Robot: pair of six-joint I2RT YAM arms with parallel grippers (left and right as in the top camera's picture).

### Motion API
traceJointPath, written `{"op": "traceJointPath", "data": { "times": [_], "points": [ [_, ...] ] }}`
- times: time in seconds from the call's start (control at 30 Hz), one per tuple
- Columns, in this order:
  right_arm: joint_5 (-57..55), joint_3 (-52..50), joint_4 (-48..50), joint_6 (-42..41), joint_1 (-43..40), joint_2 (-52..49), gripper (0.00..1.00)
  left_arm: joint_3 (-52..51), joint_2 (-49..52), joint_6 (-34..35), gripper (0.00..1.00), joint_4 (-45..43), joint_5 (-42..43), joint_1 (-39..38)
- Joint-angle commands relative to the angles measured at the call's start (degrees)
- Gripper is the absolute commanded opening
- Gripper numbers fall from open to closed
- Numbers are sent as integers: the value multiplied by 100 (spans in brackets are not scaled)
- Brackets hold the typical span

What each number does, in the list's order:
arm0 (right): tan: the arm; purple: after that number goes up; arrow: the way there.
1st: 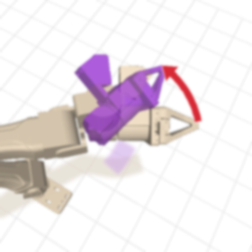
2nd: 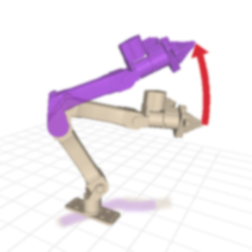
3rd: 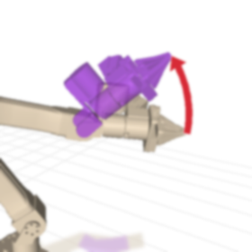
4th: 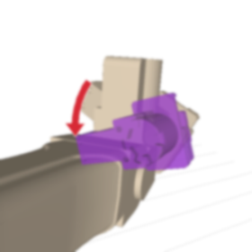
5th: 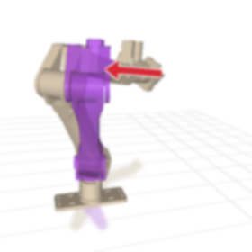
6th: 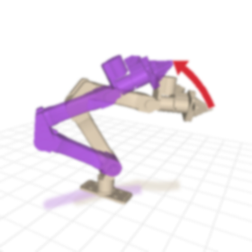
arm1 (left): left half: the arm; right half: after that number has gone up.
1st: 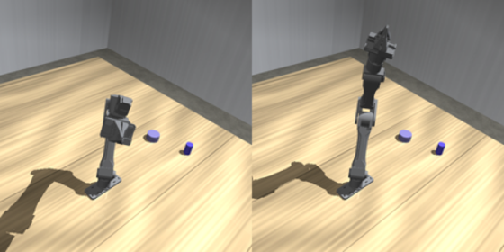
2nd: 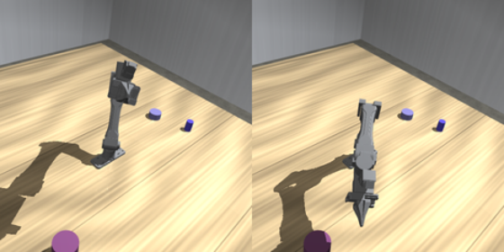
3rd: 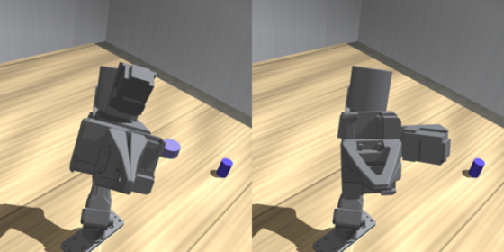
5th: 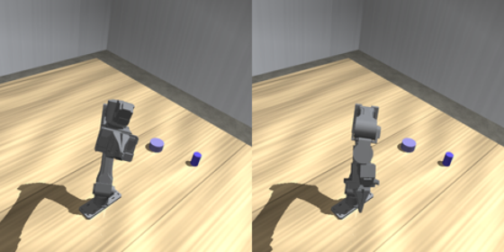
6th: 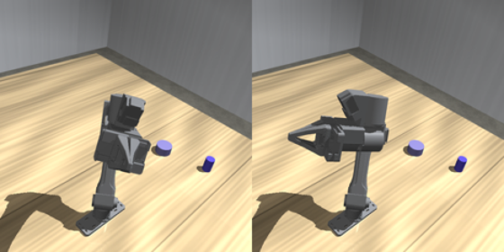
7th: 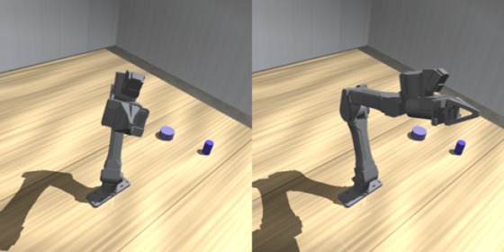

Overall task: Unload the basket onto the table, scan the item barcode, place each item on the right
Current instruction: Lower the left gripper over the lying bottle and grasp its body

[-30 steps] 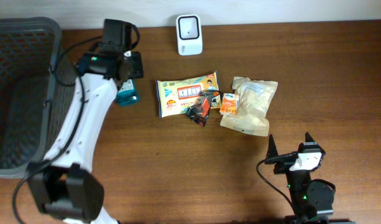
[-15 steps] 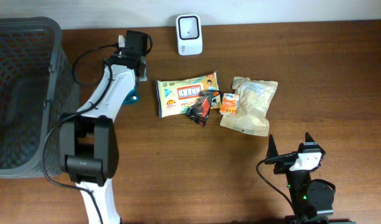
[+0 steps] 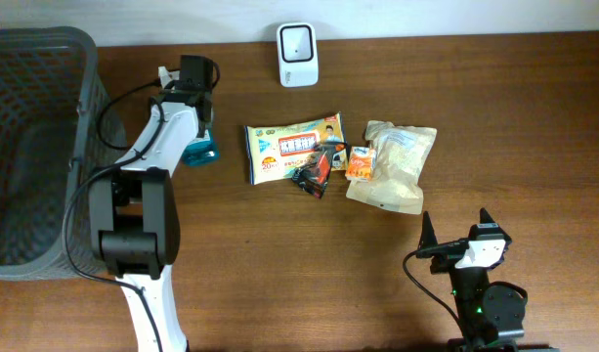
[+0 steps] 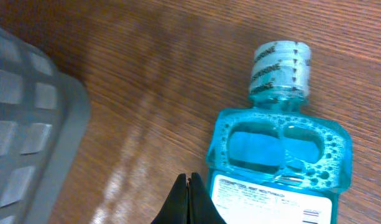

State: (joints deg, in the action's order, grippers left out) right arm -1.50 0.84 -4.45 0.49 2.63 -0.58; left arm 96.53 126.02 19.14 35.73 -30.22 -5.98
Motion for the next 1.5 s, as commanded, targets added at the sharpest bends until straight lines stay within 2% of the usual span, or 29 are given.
{"op": "traceJointPath", "data": {
  "times": [0.0, 0.4, 0.5, 0.63, 0.73, 0.83, 1.07, 1.2, 1.27, 1.3, 1.37, 1.43, 1.47],
  "points": [
    [-7, -52, -17, 35, 35, 37, 99, -4, 74, 101, 0, -31, 684, 13],
    [-7, -52, -17, 33, 35, 37, 99, -7, 302, 98, 0, 7, 824, -2],
    [-7, -52, -17, 33, 35, 37, 99, -7, 365, 37, 0, -9, 1259, -50],
    [-7, -52, -17, 33, 35, 37, 99, -7, 369, -577, 0, -173, 1976, -105],
    [-7, -52, -17, 35, 35, 37, 99, -7, 369, -623, 0, -151, 2164, -179],
    [-7, -52, -17, 35, 35, 37, 99, -7, 369, -1016, 0, -208, 2763, -269],
    [-7, -52, -17, 33, 35, 37, 99, 55, 361, -1036, 0, -184, 2472, -382],
    [-7, -52, -17, 33, 35, 37, 99, 369, 328, -415, 0, 74, 1978, -345],
    [-7, -52, -17, 33, 35, 37, 99, 568, 295, -374, 0, 164, 1939, -345],
    [-7, -52, -17, 35, 35, 37, 99, 706, 275, -374, 2, 234, 1937, -345],
    [-7, -52, -17, 33, 35, 37, 98, 977, 245, -374, 15, 402, 1921, -345],
    [-7, -52, -17, 35, 35, 37, 98, 1204, 227, -350, 21, 557, 1919, -345],
    [-7, -52, -17, 35, 35, 37, 99, 1248, 225, -260, 29, 592, 1895, -334]
  ]
}}
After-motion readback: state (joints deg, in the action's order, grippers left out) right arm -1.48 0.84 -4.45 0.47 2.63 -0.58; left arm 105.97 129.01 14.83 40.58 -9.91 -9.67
